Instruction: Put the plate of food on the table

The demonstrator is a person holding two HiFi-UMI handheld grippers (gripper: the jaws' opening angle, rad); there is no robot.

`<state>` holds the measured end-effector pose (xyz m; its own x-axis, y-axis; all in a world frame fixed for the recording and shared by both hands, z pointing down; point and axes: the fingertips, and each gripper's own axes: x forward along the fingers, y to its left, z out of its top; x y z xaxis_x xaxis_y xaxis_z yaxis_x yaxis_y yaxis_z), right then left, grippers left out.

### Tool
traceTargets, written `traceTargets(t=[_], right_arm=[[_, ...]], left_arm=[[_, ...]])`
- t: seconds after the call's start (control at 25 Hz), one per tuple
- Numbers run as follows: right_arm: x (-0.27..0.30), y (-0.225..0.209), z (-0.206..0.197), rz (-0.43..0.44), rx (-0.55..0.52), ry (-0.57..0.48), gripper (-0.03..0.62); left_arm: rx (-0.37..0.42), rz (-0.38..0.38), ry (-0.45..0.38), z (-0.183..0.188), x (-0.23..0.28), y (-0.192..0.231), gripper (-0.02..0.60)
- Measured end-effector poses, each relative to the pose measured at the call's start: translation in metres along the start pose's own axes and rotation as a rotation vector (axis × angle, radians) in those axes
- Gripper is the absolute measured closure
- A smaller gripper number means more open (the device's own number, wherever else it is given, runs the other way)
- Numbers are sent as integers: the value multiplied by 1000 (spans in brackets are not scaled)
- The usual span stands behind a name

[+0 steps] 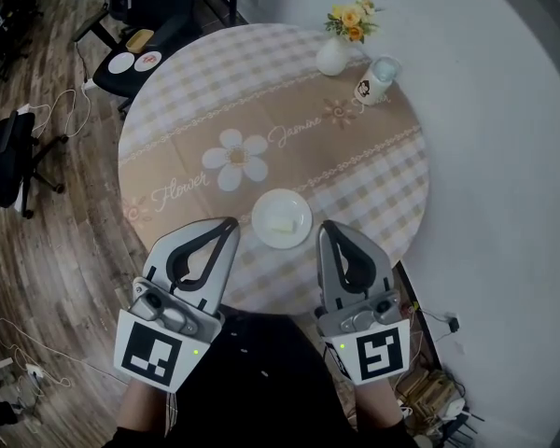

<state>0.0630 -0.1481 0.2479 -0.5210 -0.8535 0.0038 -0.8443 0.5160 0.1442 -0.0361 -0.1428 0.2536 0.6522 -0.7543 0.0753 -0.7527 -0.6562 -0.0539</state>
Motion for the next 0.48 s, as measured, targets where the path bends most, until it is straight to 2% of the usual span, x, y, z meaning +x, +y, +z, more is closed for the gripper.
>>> traceTargets(t=[0.48], right_arm=[[-6,4,-5,3,-13,35,594]], left_arm=[[18,-20,1,3,4,-9,580]])
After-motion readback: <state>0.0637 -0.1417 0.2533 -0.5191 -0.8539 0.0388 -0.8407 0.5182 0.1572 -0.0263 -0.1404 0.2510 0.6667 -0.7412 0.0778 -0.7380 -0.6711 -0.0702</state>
